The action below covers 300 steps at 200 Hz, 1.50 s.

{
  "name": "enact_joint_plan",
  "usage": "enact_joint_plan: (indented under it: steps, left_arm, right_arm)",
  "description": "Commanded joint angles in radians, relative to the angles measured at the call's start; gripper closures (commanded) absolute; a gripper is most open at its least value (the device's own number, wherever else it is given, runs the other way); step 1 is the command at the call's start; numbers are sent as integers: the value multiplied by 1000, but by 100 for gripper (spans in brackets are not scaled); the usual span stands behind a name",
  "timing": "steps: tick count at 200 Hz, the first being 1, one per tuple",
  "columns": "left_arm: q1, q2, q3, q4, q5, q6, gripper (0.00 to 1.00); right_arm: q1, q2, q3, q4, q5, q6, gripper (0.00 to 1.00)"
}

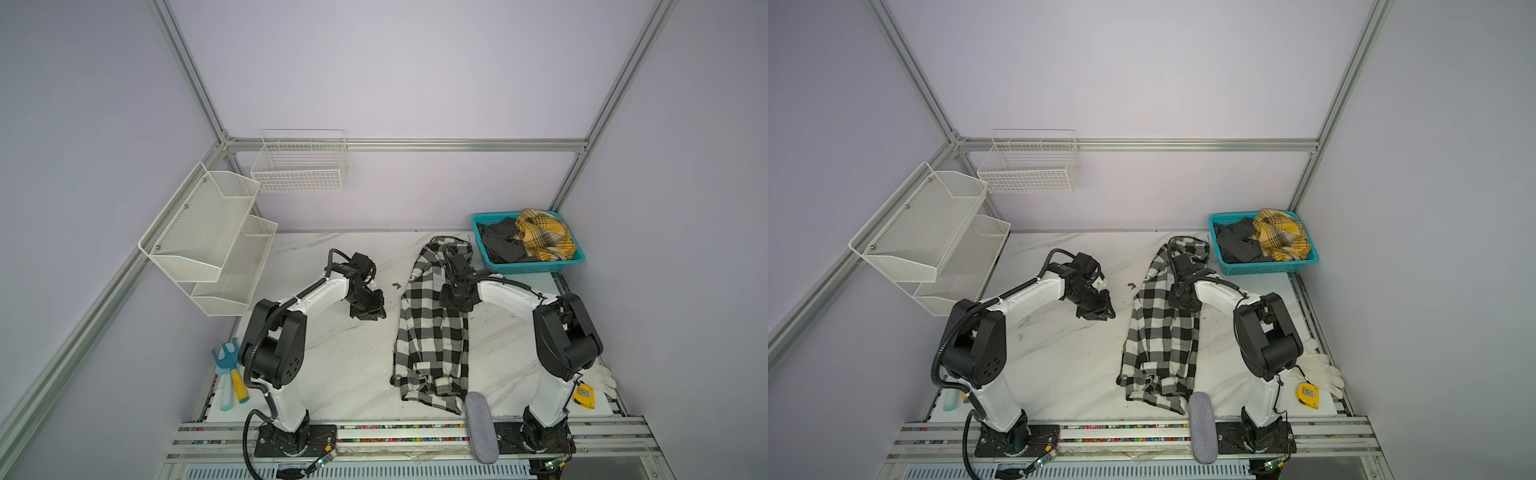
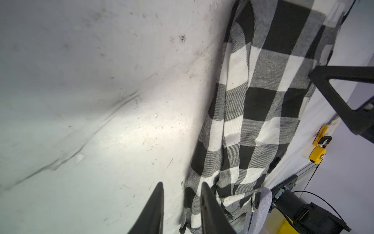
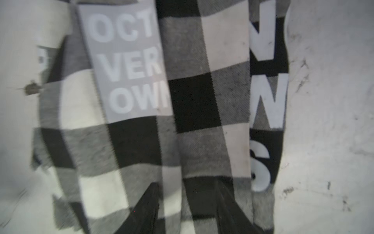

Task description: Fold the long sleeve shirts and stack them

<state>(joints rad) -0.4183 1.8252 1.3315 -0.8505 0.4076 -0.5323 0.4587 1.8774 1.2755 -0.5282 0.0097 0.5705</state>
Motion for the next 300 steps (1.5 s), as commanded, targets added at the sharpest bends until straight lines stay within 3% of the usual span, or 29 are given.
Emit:
enact_joint_plan:
  steps: [1,39,74,122,164,226,263,292,300]
  left_arm:
    - [-51,28,117,26,52,-13,70]
    - [-119,107,170,94,93,-47,69]
    - [-123,184,120,116,83,-85,71]
    - [-35,128,-43,116,-8,-91,72]
    - [63,98,-98,144,15,-66,66]
    - [68,-77,-57,30,-27,-47,53]
    - [111,-237,-183,-24,-78,-61,38]
    - [156,-295,-327,9,-10,-94,36]
    - [156,-301,-358,30,21,-106,29]
  right_arm:
    - [-19,45,55,-35,55,-5,54]
    - [-24,80,41,-5,42,-20,54]
    - [-22,170,68,86,-57,-100,56]
    - [50,341,321,55,-109,-139,56]
    - [66,425,469,22,-89,-81,55]
    - [66,99,253,-4,-1,-40,36]
    - [69,-103,30,-16,-9,-45,33]
    - [99,-248,-146,-6,-41,-5,33]
    - [109,-282,-185,-6,-46,9,34]
